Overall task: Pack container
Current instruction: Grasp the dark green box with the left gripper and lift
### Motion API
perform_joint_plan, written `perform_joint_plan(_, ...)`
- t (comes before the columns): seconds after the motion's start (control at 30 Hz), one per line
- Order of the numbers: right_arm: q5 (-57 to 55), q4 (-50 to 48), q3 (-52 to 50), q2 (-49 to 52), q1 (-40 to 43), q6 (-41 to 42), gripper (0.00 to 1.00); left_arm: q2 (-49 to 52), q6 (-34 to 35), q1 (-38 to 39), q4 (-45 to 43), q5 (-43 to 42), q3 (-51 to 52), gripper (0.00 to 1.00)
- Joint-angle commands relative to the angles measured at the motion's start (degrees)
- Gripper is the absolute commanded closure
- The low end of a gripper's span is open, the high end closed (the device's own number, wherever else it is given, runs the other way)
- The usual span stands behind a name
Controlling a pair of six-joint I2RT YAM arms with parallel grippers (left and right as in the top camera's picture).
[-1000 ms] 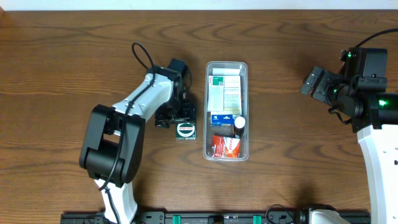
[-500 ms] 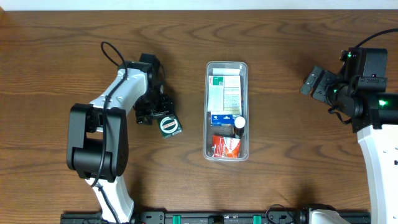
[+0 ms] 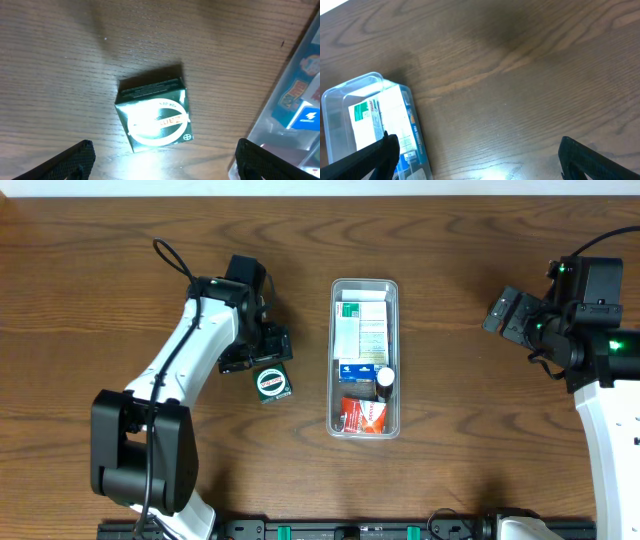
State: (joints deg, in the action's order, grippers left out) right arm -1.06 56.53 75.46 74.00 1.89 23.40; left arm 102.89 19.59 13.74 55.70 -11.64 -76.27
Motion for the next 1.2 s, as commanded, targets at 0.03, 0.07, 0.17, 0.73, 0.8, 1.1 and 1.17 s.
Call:
perform_joint_plan(0.03, -0.2, 0.1, 0.2, -0.1, 0.5, -0.3, 0.01, 0.8, 4.9, 1.3, -2.4, 0.8, 3.3, 0.09)
perform_joint_plan(0.07, -0.2, 0.1, 0.2, -0.1, 0.5, -0.3, 0.01, 0.8, 6.2, 1.4, -3.7, 0.8, 4.5, 0.09)
perform_joint_plan(0.17, -0.2, 0.1, 0.2, -0.1, 0.5, -0.3, 0.01, 0.8, 9.7, 1.5, -7.5, 1.5, 8.3, 0.08)
perform_joint_plan(0.73, -0.2, 0.1, 0.2, -0.1, 0.5, -0.3, 0.01, 0.8, 12.3, 2.0, -15.5, 2.4, 15.1, 0.08)
perform_joint_plan(0.8, -0.2, 0.1, 0.2, -0.1, 0.5, -0.3, 0.01, 0.8, 12.3, 2.1, -16.3, 2.4, 15.9, 0.09)
perform_joint_plan(1.1, -0.2, 0.1, 0.2, -0.1, 0.5, -0.3, 0.01, 0.8, 8.5, 2.1, -15.9, 2.2, 16.2, 0.27)
perform_joint_plan(1.17, -0.2, 0.1, 0.2, -0.1, 0.6, -0.3, 0.01, 0.7, 7.2, 2.1, -15.0, 2.2, 15.7, 0.27)
